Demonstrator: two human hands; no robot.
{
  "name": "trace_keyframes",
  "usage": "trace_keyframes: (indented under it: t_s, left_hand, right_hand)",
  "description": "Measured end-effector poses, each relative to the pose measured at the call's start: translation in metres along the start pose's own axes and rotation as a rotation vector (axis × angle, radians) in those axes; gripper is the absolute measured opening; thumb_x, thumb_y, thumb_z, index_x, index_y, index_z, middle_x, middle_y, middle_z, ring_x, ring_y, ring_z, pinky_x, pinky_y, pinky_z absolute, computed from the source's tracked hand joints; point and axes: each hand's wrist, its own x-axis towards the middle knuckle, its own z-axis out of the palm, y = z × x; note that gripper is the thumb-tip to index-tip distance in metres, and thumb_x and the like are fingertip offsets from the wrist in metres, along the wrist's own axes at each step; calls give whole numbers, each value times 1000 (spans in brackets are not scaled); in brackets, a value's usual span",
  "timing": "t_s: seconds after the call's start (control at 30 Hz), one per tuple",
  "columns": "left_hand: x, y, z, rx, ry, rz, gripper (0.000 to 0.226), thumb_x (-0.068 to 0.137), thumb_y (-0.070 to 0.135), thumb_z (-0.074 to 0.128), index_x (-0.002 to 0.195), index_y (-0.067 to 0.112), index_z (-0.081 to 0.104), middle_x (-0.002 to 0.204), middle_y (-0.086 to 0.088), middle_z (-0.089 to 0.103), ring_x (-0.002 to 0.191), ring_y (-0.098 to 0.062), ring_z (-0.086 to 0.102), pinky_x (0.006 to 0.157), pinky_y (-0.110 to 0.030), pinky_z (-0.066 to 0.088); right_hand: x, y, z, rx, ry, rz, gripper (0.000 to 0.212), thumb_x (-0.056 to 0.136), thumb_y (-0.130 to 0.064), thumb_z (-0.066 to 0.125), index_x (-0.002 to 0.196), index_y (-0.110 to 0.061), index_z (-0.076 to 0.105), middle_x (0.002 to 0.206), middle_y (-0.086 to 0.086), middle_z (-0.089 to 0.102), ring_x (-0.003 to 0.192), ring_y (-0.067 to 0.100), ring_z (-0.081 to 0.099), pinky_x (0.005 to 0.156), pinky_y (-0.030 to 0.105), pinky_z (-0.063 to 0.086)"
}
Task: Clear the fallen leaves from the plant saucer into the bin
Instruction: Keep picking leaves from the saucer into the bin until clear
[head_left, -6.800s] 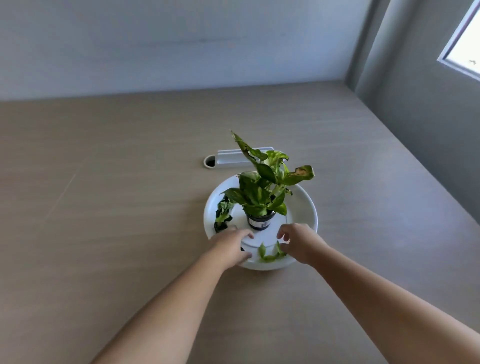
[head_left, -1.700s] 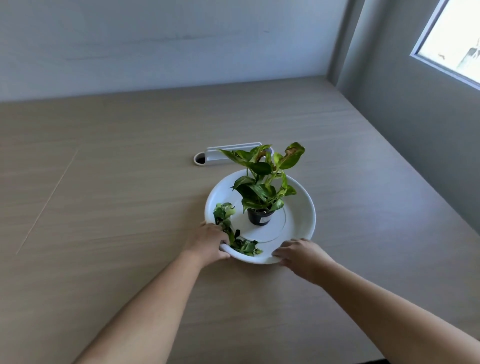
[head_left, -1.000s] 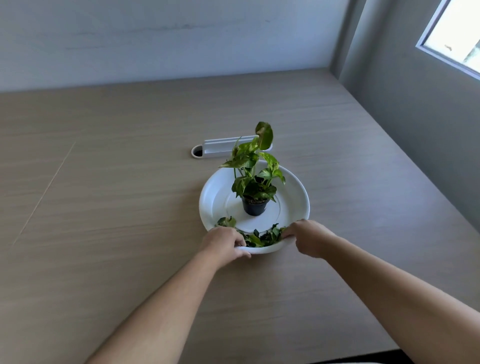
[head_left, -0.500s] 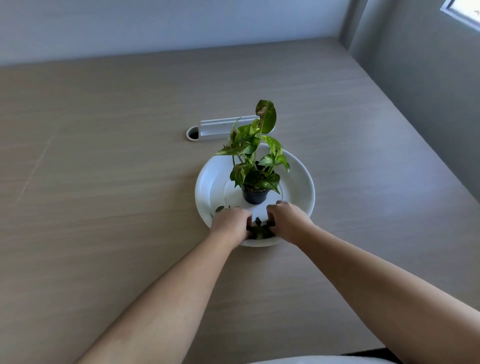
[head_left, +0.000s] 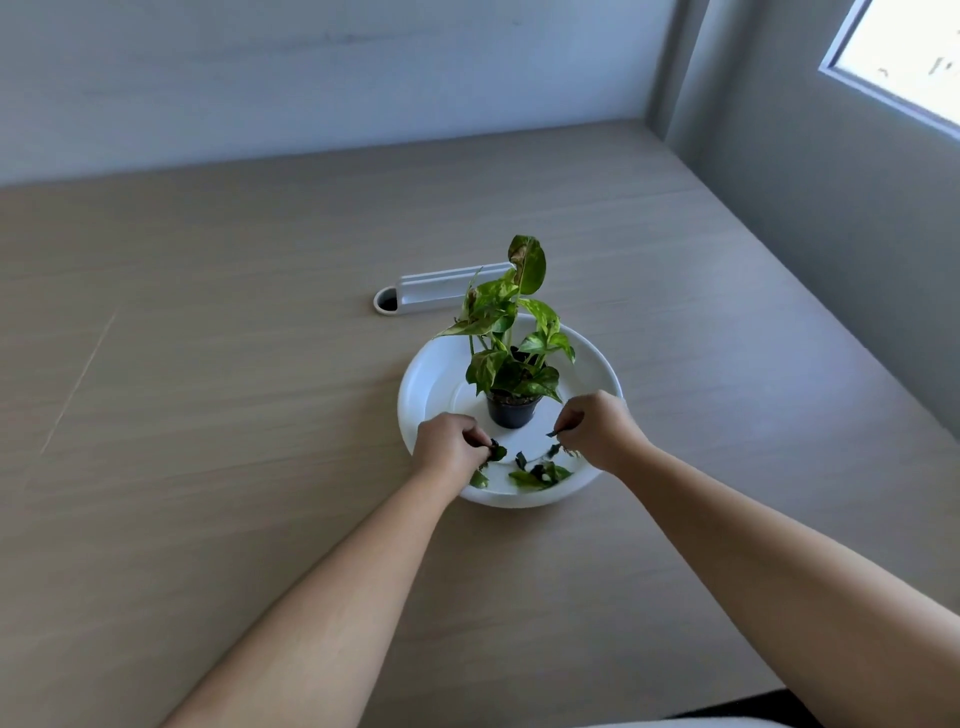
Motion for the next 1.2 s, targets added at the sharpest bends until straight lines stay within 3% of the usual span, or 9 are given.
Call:
trace_keyframes:
  t_s: [0.3,0.37,0.43,0.67,0.77,0.83,0.9,1.07,1.2]
  left_hand:
    - [-24,37,29,-111,-67,57,6,77,5,72,79,9,75,71,2,67,70,-10,60,65,-15,46]
    - [-34,61,47,-110,-119,102,8,75,4,72,73,12,74,63,4,65,61,-8,59,58,-14,48]
    - [-45,86,69,-109,-167,151,18,74,3,71,65,19,70,65,-2,69,62,-12,63,62,-20,54]
    - [-125,218,203,-75,-367,376,11,70,2,69,70,10,75,71,-10,75,60,-13,61,53,-17,45]
    - [-176,273,280,-27,-518,479,8,73,-1,70,74,4,75,71,-14,72,56,-12,58,46,-11,41]
    - [-214,305,334,17,-589,562,6,73,-2,71,76,2,74,67,-10,66,51,-9,51,43,-8,36]
    - [-250,328,383,70,-648,637,6,72,1,73,75,5,75,64,-6,64,54,-10,53,47,-11,38]
    - [-308,351,468,195,-794,753,4,74,6,74,78,7,75,67,-4,67,54,3,51,46,2,37]
    - [-324,344,528,338,-912,776,5,75,6,72,78,10,74,69,3,65,60,0,58,55,-6,40]
  right_hand:
    - [-37,35,-39,241,174,153,20,70,2,61,64,-15,71,67,7,66,64,23,60,51,24,47]
    - [-51,55,-61,262,218,188,19,71,2,62,65,-14,70,60,3,63,61,20,57,47,21,44]
    - [-68,80,-86,267,265,225,18,73,0,64,67,-15,71,63,4,65,62,20,60,48,22,45]
    - [-182,234,-195,339,537,402,13,68,-5,71,62,-16,72,70,9,74,72,24,71,66,31,58]
    - [-248,312,-235,349,647,517,18,69,-4,70,59,-19,67,69,9,72,64,17,64,54,16,46]
    - [-294,363,-254,360,713,590,20,69,0,71,61,-18,68,74,14,74,64,17,62,54,16,43]
    - [-335,407,-263,375,768,669,17,67,1,71,64,-16,69,77,16,75,66,18,62,56,18,44]
    - [-395,483,-254,431,809,865,12,70,-4,71,69,-15,72,75,10,73,69,18,63,49,13,42]
    - [-411,529,-226,490,816,972,16,72,-3,70,64,-17,68,72,9,70,70,21,65,60,21,44]
